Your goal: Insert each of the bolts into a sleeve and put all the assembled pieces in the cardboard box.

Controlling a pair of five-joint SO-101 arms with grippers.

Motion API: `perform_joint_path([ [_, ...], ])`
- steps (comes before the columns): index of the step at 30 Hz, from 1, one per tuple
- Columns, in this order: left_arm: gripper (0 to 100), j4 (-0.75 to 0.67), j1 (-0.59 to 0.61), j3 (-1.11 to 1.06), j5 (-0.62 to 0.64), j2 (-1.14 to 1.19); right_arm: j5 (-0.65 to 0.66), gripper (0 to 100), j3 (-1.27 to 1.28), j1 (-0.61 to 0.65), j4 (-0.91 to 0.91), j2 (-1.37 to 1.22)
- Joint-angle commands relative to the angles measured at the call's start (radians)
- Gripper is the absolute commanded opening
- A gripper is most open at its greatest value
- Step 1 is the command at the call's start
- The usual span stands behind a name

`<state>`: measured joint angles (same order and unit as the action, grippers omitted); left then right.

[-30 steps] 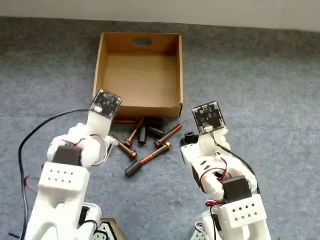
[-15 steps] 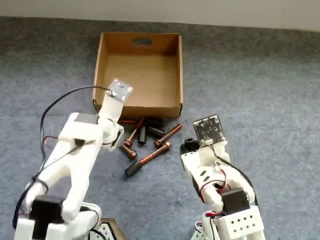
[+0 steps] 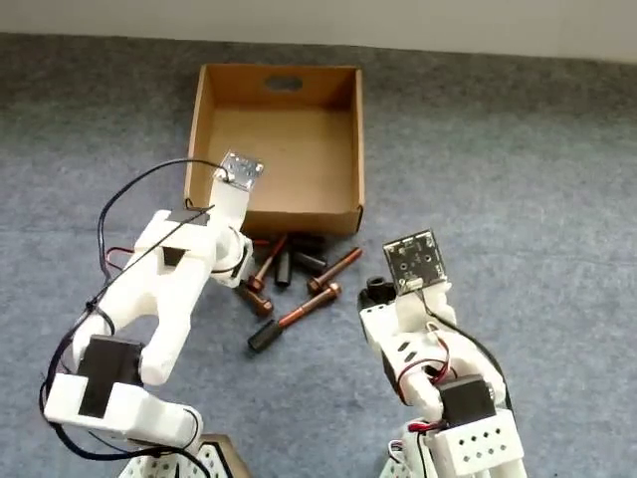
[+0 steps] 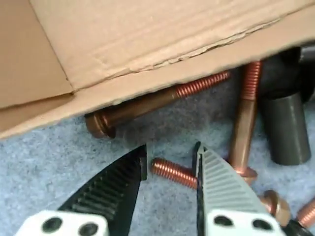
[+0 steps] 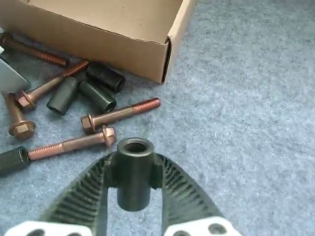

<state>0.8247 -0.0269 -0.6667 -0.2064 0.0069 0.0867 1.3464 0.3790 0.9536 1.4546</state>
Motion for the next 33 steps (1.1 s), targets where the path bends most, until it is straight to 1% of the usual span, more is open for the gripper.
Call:
perform_joint_path([
  [1, 18, 0.009, 0.024, 0.022, -0.005, -0.001, -0.003, 0.5, -0.010, 0.005, -0.016, 0.013],
  [6, 17, 0.149, 0.070, 0.015, -0.117, -0.051, -0.006, 0.5, -0.010, 0.005, -0.016, 0.013],
  [13, 17, 0.321, 0.079, 0.013, -0.245, -0.148, -0.003, 0.5, -0.010, 0.004, -0.016, 0.013],
  [15, 17, 0.341, 0.097, 0.007, -0.287, -0.173, -0.003, 0.5, -0.010, 0.004, -0.016, 0.013],
  [21, 17, 0.327, 0.196, -0.044, -0.408, -0.314, -0.003, 0.5, -0.010, 0.004, -0.016, 0.013],
  [24, 18, 0.408, 0.185, -0.071, -0.436, -0.400, -0.003, 0.5, -0.008, 0.005, -0.016, 0.013],
  [26, 18, 0.460, 0.140, -0.071, -0.399, -0.438, -0.003, 0.5, -0.008, 0.005, -0.016, 0.013],
  [27, 18, 0.466, 0.113, -0.071, -0.356, -0.446, -0.003, 0.5, -0.008, 0.005, -0.016, 0.013],
  [30, 18, 0.428, 0.036, -0.074, -0.141, -0.429, -0.003, 0.5, -0.008, 0.005, -0.016, 0.013],
  [33, 18, 0.423, -0.016, -0.076, 0.051, -0.363, -0.003, 0.5, -0.008, 0.005, -0.015, 0.013],
])
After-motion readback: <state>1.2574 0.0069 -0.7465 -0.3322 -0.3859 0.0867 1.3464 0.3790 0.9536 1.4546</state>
